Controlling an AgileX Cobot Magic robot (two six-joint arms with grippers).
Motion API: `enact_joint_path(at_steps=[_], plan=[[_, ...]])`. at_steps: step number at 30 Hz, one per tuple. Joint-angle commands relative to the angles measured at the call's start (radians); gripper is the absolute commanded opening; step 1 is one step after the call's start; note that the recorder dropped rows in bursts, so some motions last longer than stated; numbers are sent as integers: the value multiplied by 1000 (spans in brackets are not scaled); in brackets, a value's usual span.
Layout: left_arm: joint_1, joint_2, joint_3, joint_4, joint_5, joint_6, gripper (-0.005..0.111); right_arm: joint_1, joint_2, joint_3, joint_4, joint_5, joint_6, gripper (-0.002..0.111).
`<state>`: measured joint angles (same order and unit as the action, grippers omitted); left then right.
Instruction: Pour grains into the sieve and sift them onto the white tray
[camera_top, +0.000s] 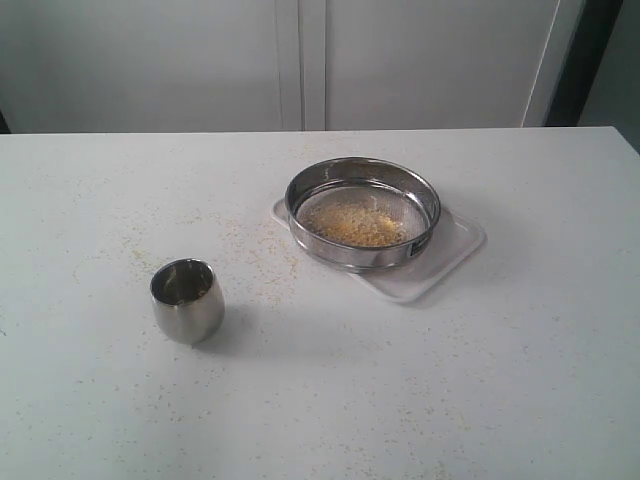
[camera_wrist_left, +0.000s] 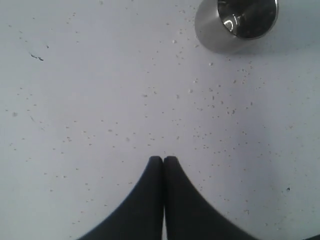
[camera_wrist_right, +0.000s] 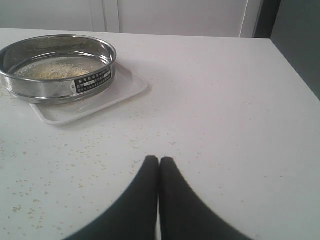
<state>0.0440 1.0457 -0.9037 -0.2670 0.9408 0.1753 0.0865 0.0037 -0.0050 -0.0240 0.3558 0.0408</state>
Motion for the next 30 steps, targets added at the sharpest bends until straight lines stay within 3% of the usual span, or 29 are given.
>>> enact_joint_path(at_steps=[1, 10, 30], plan=[[5, -116, 81, -14, 4, 4, 0, -7, -4, 5, -3, -13, -3, 0], [2, -267, 214, -17, -4, 9, 0, -7, -4, 5, -3, -13, -3, 0], [2, -289, 227, 13, 14, 9, 0, -7, -4, 5, -3, -13, -3, 0]])
